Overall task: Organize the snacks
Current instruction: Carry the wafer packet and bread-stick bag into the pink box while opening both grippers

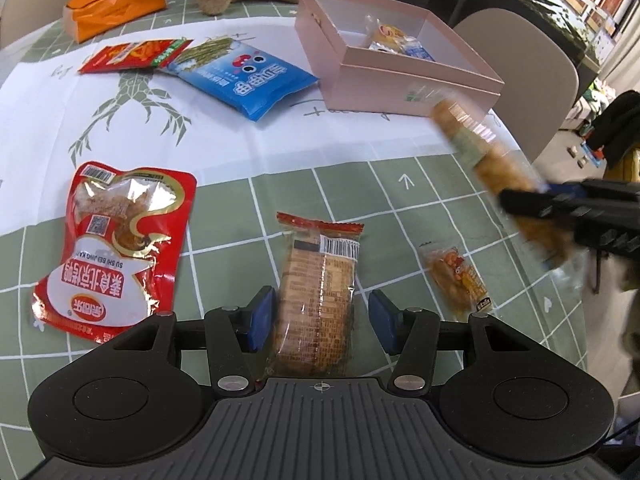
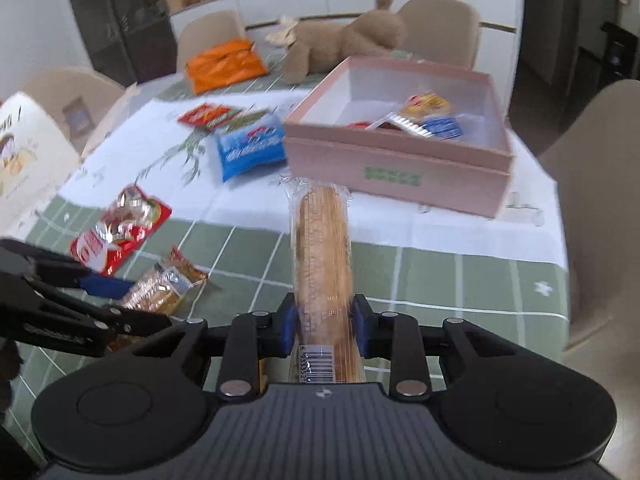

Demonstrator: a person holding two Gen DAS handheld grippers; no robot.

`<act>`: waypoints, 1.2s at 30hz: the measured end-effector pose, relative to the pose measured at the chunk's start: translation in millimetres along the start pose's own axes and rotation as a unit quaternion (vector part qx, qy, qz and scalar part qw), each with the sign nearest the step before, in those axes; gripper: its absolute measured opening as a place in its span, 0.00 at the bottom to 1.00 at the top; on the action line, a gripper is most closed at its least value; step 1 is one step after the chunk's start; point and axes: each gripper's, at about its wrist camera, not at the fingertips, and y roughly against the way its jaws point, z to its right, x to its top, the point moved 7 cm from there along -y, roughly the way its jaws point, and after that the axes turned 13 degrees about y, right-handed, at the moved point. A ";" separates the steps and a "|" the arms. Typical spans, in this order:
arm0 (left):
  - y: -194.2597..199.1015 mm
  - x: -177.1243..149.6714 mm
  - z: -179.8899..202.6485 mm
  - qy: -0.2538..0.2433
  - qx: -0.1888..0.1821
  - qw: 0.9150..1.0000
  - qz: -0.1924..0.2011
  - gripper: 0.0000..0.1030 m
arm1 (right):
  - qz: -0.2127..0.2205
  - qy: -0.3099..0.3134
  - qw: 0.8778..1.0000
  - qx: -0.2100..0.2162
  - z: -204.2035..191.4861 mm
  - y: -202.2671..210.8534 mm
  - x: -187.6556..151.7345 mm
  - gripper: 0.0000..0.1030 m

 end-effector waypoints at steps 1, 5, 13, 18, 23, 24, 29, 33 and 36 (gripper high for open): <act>-0.3 -0.5 1.4 -0.007 0.004 1.000 0.003 0.54 | 0.006 -0.008 1.000 -0.001 3.9 6.4 0.8 0.27; -1.6 -5.4 7.5 -0.074 0.039 0.996 0.035 0.40 | 0.031 -0.038 0.999 -0.011 19.3 27.5 5.5 0.27; 49.3 44.8 22.8 -0.003 -0.096 0.992 0.085 0.38 | 0.044 -0.059 0.997 -0.036 38.8 41.0 5.5 0.27; 123.3 146.5 72.0 -0.036 -0.184 0.966 0.178 0.39 | 0.122 -0.062 0.990 -0.034 58.6 82.5 52.3 0.27; 103.1 242.2 103.8 -0.007 -0.230 0.965 0.128 0.45 | 0.193 -0.040 0.979 -0.045 86.4 108.9 142.7 0.27; 87.1 253.0 100.5 0.011 -0.226 0.968 0.111 0.43 | 0.191 -0.044 0.980 -0.045 93.8 102.5 158.8 0.28; 35.7 240.8 53.8 0.053 -0.181 0.979 0.080 0.42 | 0.102 -0.097 0.989 -0.041 132.3 27.9 179.9 0.37; 3.6 200.3 -2.6 0.071 -0.121 0.989 0.049 0.41 | 0.062 -0.103 0.992 -0.047 135.4 -3.9 138.7 0.47; -4.9 164.6 -40.1 0.056 -0.070 0.995 0.033 0.41 | 0.028 -0.098 0.994 -0.038 124.6 -16.7 102.2 0.47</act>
